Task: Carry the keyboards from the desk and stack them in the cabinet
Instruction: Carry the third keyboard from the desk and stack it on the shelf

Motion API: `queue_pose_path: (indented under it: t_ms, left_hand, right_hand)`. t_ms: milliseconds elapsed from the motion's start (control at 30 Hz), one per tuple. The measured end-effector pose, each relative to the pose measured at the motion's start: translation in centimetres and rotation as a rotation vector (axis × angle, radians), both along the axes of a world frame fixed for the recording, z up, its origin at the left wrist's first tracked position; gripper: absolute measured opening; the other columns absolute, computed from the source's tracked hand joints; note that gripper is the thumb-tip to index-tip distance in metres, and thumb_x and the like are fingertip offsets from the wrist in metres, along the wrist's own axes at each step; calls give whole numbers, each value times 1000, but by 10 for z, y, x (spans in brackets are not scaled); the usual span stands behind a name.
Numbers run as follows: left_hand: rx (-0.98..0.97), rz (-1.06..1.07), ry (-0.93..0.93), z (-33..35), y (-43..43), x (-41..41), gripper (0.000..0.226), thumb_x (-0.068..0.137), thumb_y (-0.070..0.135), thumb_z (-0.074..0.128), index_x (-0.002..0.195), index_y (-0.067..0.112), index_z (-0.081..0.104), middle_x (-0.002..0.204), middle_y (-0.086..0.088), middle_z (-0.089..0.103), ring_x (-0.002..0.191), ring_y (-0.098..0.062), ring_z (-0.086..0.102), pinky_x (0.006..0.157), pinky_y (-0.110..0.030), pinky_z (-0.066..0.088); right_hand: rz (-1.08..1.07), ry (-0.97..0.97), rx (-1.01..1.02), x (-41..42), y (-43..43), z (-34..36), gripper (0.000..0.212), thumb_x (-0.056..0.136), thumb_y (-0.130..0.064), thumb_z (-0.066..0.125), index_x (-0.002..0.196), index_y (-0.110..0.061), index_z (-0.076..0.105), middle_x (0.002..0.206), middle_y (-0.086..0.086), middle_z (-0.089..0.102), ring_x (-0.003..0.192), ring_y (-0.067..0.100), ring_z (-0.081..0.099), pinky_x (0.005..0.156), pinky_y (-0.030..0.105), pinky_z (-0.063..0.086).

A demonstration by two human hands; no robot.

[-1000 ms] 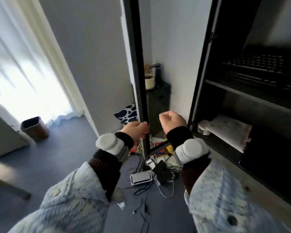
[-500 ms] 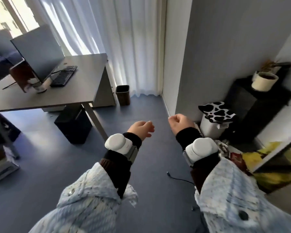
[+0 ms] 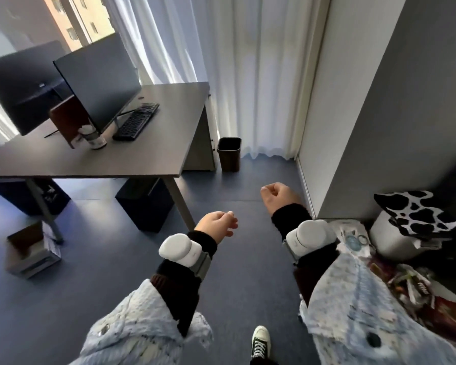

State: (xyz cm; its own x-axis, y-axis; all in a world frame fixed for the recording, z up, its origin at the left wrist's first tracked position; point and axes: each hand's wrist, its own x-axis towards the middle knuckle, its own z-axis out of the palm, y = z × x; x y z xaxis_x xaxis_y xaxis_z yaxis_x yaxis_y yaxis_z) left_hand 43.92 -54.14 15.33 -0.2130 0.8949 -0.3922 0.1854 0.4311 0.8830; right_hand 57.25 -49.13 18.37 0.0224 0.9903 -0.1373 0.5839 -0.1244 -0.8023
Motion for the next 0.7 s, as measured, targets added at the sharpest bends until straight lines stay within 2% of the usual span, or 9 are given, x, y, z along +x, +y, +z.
queue_pose_path:
  t_ms: [67,200,367,500,633,700]
  left_hand:
    - [-10,15,17,10,45,-2,35,100,15,37,113,-8,60,93,-12,57,62,-10,51,32,-4,35]
    - [29,25,66,32,129,-12,41,101,16,36,120,-14,56,100,-13,57,64,-8,50,31,-3,34]
    - [3,24,61,43,225,-16,32,101,16,35,113,-2,59,103,-13,56,65,-7,51,31,-2,35]
    - [-30,-9,62,34,290,-15,40,101,17,35,121,-10,57,103,-12,56,65,-5,51,32,-2,36]
    - [-42,-56,45,21,378,-18,37,101,17,36,116,-5,60,103,-11,58,64,-8,51,31,-2,35]
    - [-31,-66,22,15,413,-21,39,101,17,36,120,-9,58,100,-10,58,63,-8,51,30,-2,34]
  right_hand:
    - [25,0,-4,-7,44,8,31,94,-26,49,112,-5,64,116,12,68,112,29,60,91,28,44]
    - [62,-6,55,-15,126,28,33,95,-28,46,113,-6,62,118,13,67,112,30,59,88,27,43]
    - [67,-25,45,-21,222,34,33,96,-28,45,114,-7,62,116,12,67,110,29,60,78,21,34]
    - [29,-4,3,-15,279,24,33,95,-28,46,114,-7,62,117,11,67,110,27,60,79,21,36]
    - [-21,-27,-27,-15,357,6,33,94,-28,46,113,-7,63,117,12,67,110,28,61,87,26,44]
    - [-18,-57,-38,-17,387,5,34,95,-29,45,114,-8,63,118,11,67,112,28,60,90,27,44]
